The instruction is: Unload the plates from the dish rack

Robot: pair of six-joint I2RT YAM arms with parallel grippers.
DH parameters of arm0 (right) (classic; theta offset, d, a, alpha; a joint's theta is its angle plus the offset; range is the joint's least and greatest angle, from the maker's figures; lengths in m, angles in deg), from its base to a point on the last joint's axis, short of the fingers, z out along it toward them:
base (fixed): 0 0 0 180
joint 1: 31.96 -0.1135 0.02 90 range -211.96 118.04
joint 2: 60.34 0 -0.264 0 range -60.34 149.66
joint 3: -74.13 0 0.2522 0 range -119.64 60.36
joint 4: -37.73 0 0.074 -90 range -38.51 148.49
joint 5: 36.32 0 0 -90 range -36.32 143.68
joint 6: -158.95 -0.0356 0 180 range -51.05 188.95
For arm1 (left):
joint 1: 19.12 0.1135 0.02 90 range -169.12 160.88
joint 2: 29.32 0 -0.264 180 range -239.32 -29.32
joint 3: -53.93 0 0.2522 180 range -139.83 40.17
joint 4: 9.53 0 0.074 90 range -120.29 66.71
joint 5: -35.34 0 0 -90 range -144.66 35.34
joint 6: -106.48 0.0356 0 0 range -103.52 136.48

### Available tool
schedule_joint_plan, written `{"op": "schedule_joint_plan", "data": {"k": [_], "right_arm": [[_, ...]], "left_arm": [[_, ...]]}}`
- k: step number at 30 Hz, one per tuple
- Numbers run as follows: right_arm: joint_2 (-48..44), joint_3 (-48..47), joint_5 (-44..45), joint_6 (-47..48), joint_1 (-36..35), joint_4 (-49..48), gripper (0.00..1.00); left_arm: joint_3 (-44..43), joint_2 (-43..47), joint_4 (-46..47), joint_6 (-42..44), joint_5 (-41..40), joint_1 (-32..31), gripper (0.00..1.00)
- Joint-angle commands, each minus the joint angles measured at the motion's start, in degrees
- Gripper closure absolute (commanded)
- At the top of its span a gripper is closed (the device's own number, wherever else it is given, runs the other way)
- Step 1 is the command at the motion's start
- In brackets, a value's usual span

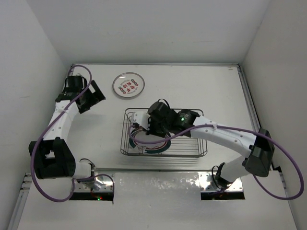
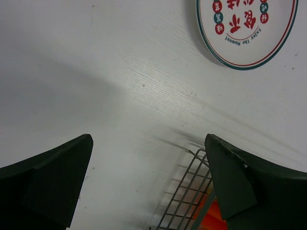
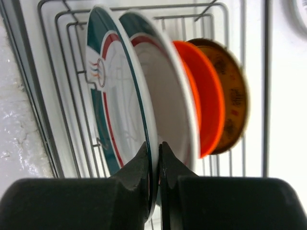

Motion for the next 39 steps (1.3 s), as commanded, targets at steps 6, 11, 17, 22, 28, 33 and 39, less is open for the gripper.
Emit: {"op": "schedule_joint_plan", "data": {"k": [6, 11, 17, 22, 28, 33, 39], "right_arm": [[-2.58, -17.34, 4.88, -3.28, -0.87, 6.55, 1.00], [-1.08, -30.44, 5.41, -8.55, -0.79, 12.97, 1.00], [5.84, -50.09, 4.90, -25.11, 9.09, 14.47, 1.00], [18.93, -50.34, -0.54, -42.34, 25.11, 3.37, 1.00], [32.83, -46.89, -5.39, -58.55, 33.31, -20.39, 1.00], [44.87, -51.36, -4.17, -63.92, 35.95, -28.50, 1.00], [58.68, -59.63, -6.88, -67.18, 36.31, -28.85, 0.98]], "left_arm": [[-1.62, 1.44, 2.04, 1.11, 0.91, 0.13, 0.00], [-2.32, 0.74, 2.75, 1.73, 2.14, 0.13, 0.00], [-3.81, 0.83, 1.53, 1.55, 0.57, 0.31, 0.00], [-4.70, 2.06, -3.66, -4.86, -8.76, 0.31, 0.00], [-2.41, 6.27, -1.21, -6.10, -2.01, 0.22, 0.00], [-1.88, 8.65, 0.81, -2.41, 1.70, 0.22, 0.00], [-1.71, 9.26, -1.82, -0.12, 3.63, 0.22, 0.00]]}}
